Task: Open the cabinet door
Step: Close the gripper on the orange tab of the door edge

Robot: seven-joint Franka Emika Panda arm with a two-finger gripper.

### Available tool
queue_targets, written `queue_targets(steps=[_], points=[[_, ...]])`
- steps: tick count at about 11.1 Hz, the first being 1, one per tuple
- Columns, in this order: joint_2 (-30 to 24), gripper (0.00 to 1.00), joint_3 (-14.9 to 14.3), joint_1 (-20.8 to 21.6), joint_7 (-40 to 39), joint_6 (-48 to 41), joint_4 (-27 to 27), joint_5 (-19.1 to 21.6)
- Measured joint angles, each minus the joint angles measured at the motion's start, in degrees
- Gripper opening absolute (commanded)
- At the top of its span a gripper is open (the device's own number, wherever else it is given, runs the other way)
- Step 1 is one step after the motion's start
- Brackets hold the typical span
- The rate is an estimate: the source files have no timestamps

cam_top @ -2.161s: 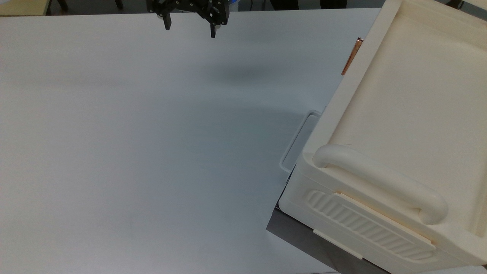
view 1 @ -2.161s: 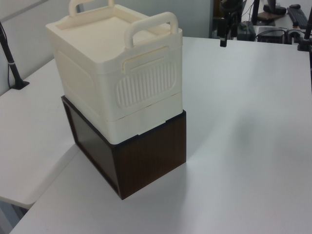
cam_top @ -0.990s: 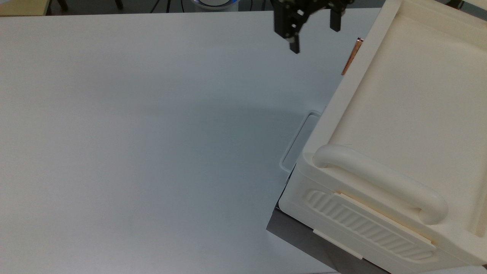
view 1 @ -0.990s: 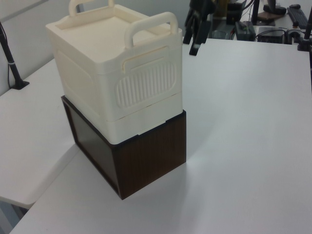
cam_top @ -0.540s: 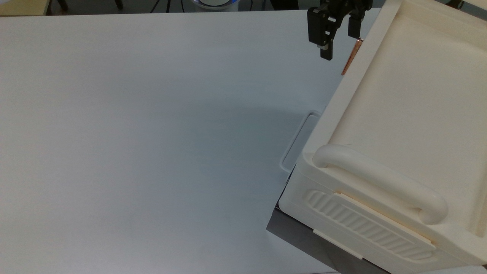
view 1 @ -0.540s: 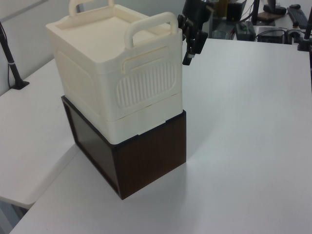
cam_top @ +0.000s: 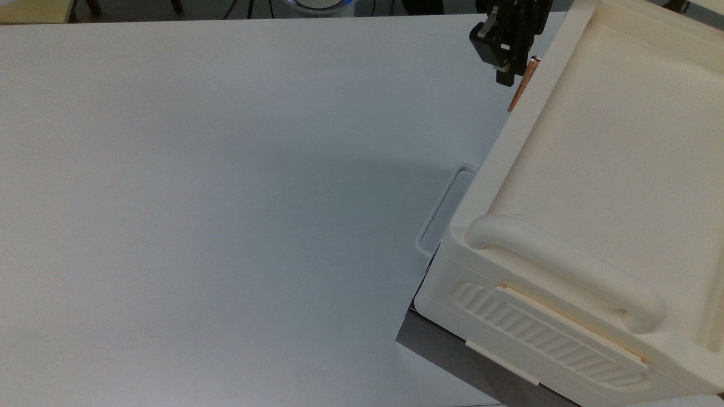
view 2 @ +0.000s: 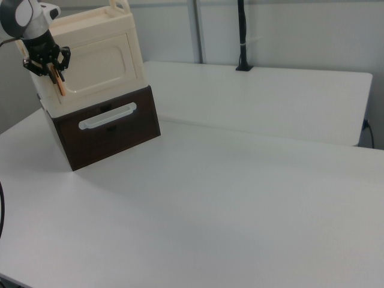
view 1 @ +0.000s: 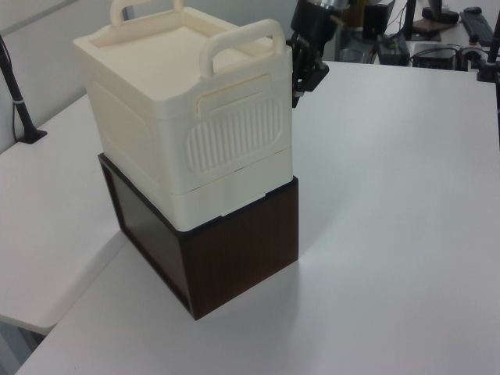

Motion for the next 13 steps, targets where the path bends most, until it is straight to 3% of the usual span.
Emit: queue_targets(steps=[9, 13], points=[[0.6, 0.26, -0.1, -0.2, 0.0, 0.8, 0.0, 0.1], [0.7, 0.32, -0.3, -0.8, 0.0, 0.8, -0.1, 2.8]])
